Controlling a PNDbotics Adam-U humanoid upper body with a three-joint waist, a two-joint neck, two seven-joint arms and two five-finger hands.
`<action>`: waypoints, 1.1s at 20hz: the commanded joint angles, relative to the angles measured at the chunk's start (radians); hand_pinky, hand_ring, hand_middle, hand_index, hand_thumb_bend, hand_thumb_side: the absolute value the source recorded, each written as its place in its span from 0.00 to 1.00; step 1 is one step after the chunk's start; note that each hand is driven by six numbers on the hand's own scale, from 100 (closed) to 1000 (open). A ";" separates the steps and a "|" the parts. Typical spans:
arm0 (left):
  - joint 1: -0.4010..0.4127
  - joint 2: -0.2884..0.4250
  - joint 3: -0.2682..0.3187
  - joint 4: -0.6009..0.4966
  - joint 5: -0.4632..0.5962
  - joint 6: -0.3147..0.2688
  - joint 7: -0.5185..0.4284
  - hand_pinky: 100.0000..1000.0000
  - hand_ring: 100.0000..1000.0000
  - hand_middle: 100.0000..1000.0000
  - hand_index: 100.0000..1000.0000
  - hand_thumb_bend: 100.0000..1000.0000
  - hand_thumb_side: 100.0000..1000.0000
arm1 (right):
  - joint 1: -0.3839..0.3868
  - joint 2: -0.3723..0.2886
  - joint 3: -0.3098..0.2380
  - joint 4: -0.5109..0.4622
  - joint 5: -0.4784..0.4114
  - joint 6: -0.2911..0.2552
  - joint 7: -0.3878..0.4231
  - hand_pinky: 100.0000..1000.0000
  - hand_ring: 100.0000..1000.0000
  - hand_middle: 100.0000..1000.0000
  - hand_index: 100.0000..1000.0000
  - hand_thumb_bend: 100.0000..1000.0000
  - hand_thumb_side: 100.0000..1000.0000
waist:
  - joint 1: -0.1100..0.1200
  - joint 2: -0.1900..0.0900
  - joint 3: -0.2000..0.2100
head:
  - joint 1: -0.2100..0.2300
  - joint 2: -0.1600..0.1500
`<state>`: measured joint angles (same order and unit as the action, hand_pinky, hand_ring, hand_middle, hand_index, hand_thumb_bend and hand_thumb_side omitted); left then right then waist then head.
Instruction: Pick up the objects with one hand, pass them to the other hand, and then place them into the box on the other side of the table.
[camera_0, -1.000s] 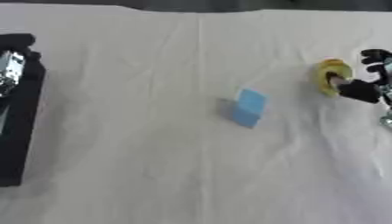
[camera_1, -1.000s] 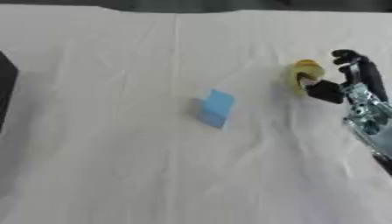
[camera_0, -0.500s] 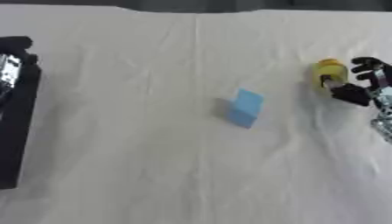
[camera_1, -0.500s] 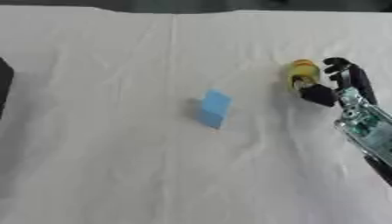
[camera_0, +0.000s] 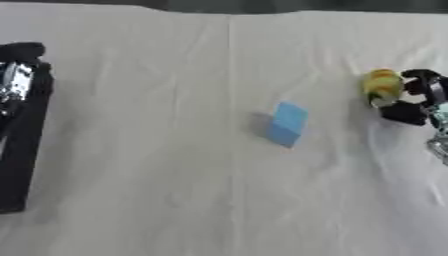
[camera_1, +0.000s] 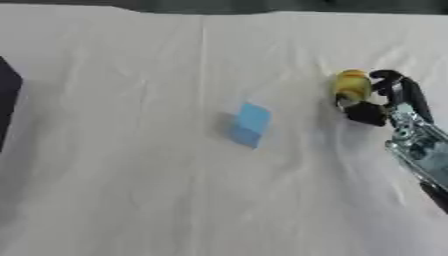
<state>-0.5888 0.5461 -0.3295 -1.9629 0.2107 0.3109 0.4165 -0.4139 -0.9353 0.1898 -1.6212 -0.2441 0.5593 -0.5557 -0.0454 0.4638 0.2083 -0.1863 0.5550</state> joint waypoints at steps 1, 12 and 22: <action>-0.010 0.008 0.005 -0.012 0.004 -0.001 -0.003 0.69 0.77 0.78 0.73 0.00 0.62 | -0.005 -0.016 0.006 0.005 -0.016 0.348 -0.351 0.69 0.79 0.59 0.79 0.29 0.17 | 0.001 -0.015 0.002 | 0.004 -0.007; -0.012 0.005 0.003 -0.013 0.005 -0.003 -0.004 0.69 0.77 0.77 0.73 0.00 0.62 | -0.012 -0.006 0.007 0.007 -0.020 0.348 -0.351 0.66 0.71 0.47 0.69 0.24 0.00 | 0.000 -0.009 0.005 | 0.002 -0.009; -0.012 0.004 0.001 -0.014 0.005 -0.004 -0.005 0.69 0.77 0.78 0.73 0.00 0.62 | -0.015 -0.002 -0.003 -0.038 -0.033 0.348 -0.351 0.48 0.56 0.34 0.55 0.06 0.00 | -0.002 -0.010 0.006 | 0.005 -0.008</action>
<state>-0.5892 0.5384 -0.3310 -1.9629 0.2111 0.3090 0.4139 -0.4264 -0.9281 0.1912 -1.6400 -0.2616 0.5573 -0.5578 -0.0506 0.4698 0.2119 -0.1853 0.5550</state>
